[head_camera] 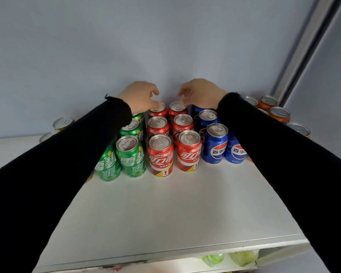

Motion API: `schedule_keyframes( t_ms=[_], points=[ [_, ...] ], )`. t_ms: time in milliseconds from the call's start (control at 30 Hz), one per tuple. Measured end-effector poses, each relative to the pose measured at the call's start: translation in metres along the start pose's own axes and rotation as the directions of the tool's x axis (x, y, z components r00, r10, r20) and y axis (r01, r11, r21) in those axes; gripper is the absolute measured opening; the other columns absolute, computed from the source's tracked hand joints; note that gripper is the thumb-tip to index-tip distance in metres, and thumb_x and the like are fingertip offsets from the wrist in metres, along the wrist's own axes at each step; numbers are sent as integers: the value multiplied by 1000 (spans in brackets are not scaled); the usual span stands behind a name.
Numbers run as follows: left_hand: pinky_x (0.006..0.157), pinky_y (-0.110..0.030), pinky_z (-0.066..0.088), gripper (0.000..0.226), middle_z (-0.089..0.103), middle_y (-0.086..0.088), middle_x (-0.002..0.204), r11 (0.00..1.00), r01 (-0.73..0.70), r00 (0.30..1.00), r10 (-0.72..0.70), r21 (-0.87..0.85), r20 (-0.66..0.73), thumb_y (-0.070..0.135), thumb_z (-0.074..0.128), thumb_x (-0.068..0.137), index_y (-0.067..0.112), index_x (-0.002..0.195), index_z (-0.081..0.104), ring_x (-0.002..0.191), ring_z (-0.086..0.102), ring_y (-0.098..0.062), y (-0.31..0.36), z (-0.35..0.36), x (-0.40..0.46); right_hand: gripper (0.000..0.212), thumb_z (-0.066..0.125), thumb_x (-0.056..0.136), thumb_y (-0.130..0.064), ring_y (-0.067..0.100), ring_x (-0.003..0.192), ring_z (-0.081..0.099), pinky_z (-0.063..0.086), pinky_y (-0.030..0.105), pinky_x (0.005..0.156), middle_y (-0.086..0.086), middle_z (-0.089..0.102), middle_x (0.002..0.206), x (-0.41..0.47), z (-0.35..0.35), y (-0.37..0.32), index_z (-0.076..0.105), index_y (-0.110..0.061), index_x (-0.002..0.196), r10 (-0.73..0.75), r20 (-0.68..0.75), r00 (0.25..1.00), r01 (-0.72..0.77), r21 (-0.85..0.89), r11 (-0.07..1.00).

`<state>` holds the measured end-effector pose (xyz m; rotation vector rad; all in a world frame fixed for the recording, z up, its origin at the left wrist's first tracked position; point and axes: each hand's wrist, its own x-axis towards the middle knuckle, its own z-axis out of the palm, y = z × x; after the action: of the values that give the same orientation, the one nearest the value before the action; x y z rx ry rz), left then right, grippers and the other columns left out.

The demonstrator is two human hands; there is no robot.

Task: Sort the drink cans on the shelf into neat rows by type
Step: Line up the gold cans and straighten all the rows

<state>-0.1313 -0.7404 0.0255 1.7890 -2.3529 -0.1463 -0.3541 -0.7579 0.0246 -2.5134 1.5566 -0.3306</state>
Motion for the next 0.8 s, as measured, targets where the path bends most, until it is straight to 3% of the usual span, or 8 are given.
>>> schedule_keyframes(
  t_ms=[100,200,233,333,567,667,733,800],
  points=[
    [103,-39,40,60,56,-10,139,997,26,994,-34,75,102,52,61,93,15,140,54,127,51,-29,2,14,14,57,62,91,-50,27,120,57,43,35,97,7,61,133,17,19,-8,58,-15,135,33,65,997,-27,-94,995],
    [85,-38,43,42,64,-12,121,990,-22,989,2,137,146,51,63,91,13,108,63,108,57,-29,2,25,20,50,66,85,-51,28,107,62,51,37,90,8,69,119,25,27,-13,69,-16,121,26,98,995,-13,-126,992],
    [82,-37,42,38,64,-12,118,990,-27,989,6,141,146,49,63,91,13,106,63,105,57,-29,1,26,21,46,66,86,-48,28,105,63,52,38,89,8,70,116,26,27,-13,70,-16,118,13,113,994,1,-129,992],
    [90,-42,47,47,60,-16,118,985,-32,988,5,169,156,42,65,93,7,124,66,109,56,-33,2,22,20,41,66,88,-40,30,105,63,52,41,92,8,70,116,26,23,-15,70,-15,120,-5,150,989,30,-167,985],
    [92,-40,45,53,57,-16,123,984,-53,990,29,173,141,46,65,91,9,129,64,113,55,-34,2,23,16,45,65,89,-38,29,114,61,47,33,91,8,67,125,21,32,-17,66,-18,129,57,81,995,-44,-153,987],
    [102,-40,39,63,52,-17,140,996,-38,992,27,86,126,50,61,94,10,142,54,127,50,-34,3,19,10,55,64,92,-39,24,125,55,41,33,102,5,59,139,4,24,-15,54,-20,142,97,25,995,-97,13,995],
    [111,-41,31,67,42,-16,153,999,-40,997,40,-8,68,51,57,96,13,149,46,138,42,-33,10,14,5,52,65,93,-37,19,120,56,41,28,99,4,60,136,-17,8,-8,55,-19,141,134,-37,990,-127,153,980],
    [111,-41,31,63,43,-14,152,990,-123,992,122,-70,-20,51,55,97,16,149,46,138,41,-32,26,11,-2,44,66,93,-35,15,111,59,42,25,92,2,64,129,-45,-8,3,60,-20,134,169,-90,982,-149,193,970]
  ],
)
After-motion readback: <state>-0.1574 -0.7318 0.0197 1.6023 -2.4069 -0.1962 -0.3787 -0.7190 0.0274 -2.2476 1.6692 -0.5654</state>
